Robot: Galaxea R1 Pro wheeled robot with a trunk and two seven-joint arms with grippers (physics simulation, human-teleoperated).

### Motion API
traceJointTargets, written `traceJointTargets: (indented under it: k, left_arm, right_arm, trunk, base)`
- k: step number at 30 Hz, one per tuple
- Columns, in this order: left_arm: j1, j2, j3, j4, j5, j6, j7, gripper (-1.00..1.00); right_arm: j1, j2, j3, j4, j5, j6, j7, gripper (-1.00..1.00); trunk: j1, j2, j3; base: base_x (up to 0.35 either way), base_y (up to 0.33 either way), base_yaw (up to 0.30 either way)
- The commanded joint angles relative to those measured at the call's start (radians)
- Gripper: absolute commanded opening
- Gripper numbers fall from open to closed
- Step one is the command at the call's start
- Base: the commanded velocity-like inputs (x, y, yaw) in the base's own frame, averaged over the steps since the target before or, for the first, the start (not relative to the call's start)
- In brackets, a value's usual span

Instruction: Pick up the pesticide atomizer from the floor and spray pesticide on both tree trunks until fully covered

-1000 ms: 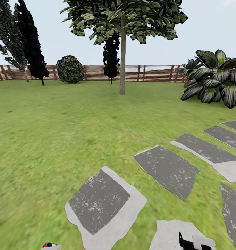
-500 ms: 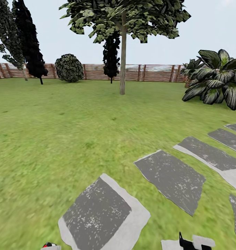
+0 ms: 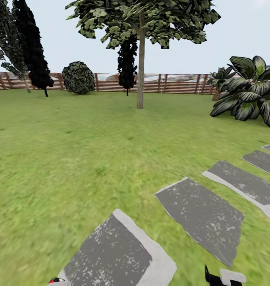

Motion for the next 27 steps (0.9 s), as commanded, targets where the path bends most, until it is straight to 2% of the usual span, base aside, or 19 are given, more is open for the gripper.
traceJointTargets:
  k: [1, 27]
  left_arm:
    - [-0.001, 0.000, -0.003, 0.001, 0.002, -0.003, 0.010, -1.00]
    - [-0.001, 0.000, -0.003, 0.001, 0.002, -0.003, 0.010, -1.00]
  right_arm:
    - [-0.001, 0.000, -0.001, 0.001, 0.005, -0.003, -0.003, 1.00]
    - [-0.001, 0.002, -0.001, 0.001, 0.004, -0.003, -0.003, 1.00]
  trunk:
    - [0.000, 0.000, -0.001]
    - [0.000, 0.000, -0.001]
  base:
    - [0.337, 0.000, 0.000]
    - [0.337, 0.000, 0.000]
